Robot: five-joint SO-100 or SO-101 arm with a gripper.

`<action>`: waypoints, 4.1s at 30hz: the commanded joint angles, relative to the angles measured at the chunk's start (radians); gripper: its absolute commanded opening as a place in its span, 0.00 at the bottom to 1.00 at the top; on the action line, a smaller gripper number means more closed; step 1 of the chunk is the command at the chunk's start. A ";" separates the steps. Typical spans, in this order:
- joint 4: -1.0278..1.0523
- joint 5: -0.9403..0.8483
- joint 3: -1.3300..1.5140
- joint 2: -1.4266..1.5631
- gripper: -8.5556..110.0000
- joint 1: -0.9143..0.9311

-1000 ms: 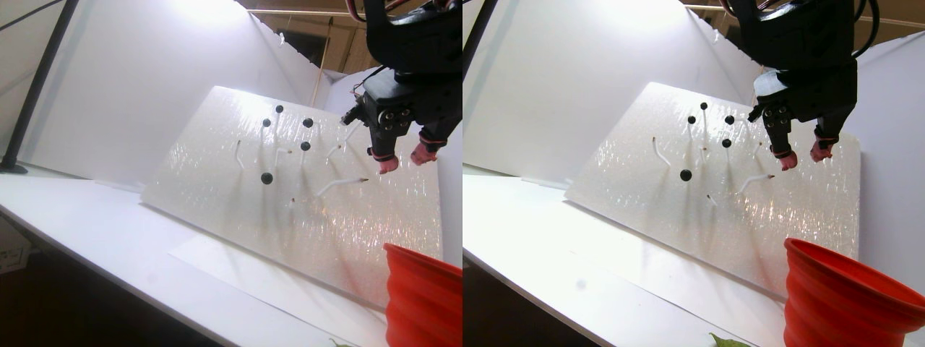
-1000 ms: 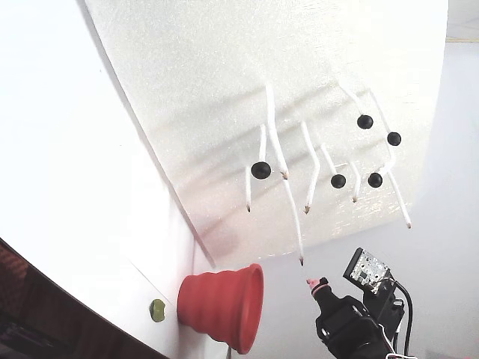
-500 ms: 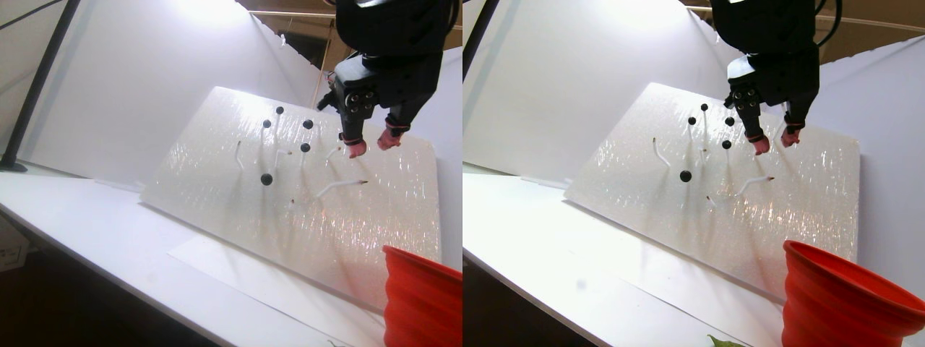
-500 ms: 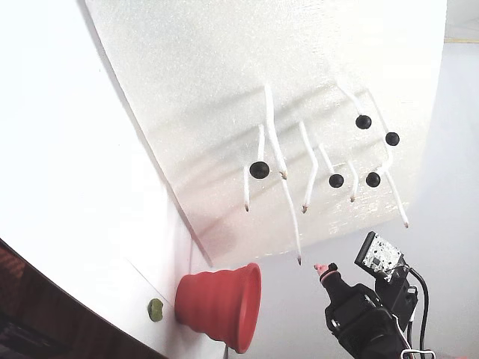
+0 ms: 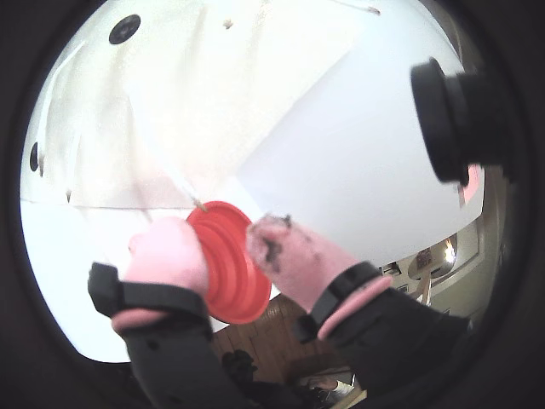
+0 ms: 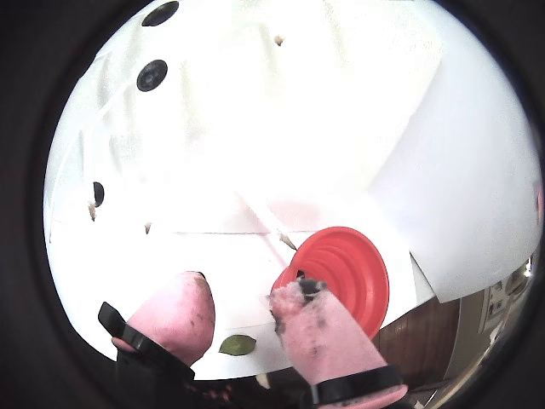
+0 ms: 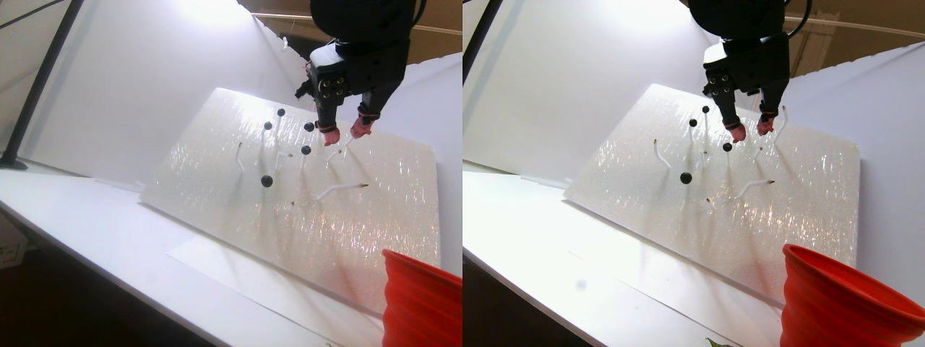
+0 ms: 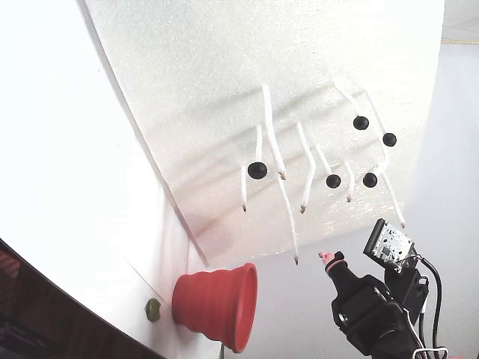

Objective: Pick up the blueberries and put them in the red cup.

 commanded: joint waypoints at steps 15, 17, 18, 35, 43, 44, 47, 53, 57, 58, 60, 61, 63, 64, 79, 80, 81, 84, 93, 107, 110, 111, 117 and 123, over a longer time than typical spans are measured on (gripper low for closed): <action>0.025 0.057 -0.020 0.160 0.18 -0.057; 0.025 0.060 -0.032 0.150 0.18 -0.060; 0.023 0.060 -0.038 0.144 0.18 -0.060; -0.026 0.091 -0.158 0.012 0.20 -0.078; -0.041 0.097 -0.219 -0.051 0.21 -0.080; -0.044 0.097 -0.227 -0.057 0.21 -0.080; -0.051 0.098 -0.256 -0.083 0.21 -0.081; -0.060 0.101 -0.302 -0.120 0.21 -0.089; -0.063 0.103 -0.328 -0.144 0.22 -0.095; -0.066 0.103 -0.334 -0.152 0.22 -0.097; -0.067 0.103 -0.348 -0.166 0.22 -0.098; -0.071 0.103 -0.354 -0.172 0.22 -0.098; -0.077 0.103 -0.368 -0.189 0.22 -0.098; -0.080 0.103 -0.376 -0.198 0.22 -0.098; -0.103 0.115 -0.486 -0.296 0.22 -0.109; -0.103 0.115 -0.491 -0.299 0.22 -0.109; -0.103 0.115 -0.494 -0.304 0.22 -0.110; -0.106 0.112 -0.505 -0.318 0.22 -0.114; -0.109 0.110 -0.548 -0.347 0.23 -0.112; -0.109 0.103 -0.618 -0.402 0.23 -0.100; -0.109 0.103 -0.632 -0.414 0.23 -0.098; -0.109 0.103 -0.637 -0.417 0.23 -0.098; -0.109 0.104 -0.661 -0.437 0.23 -0.100; -0.109 0.103 -0.675 -0.451 0.23 -0.100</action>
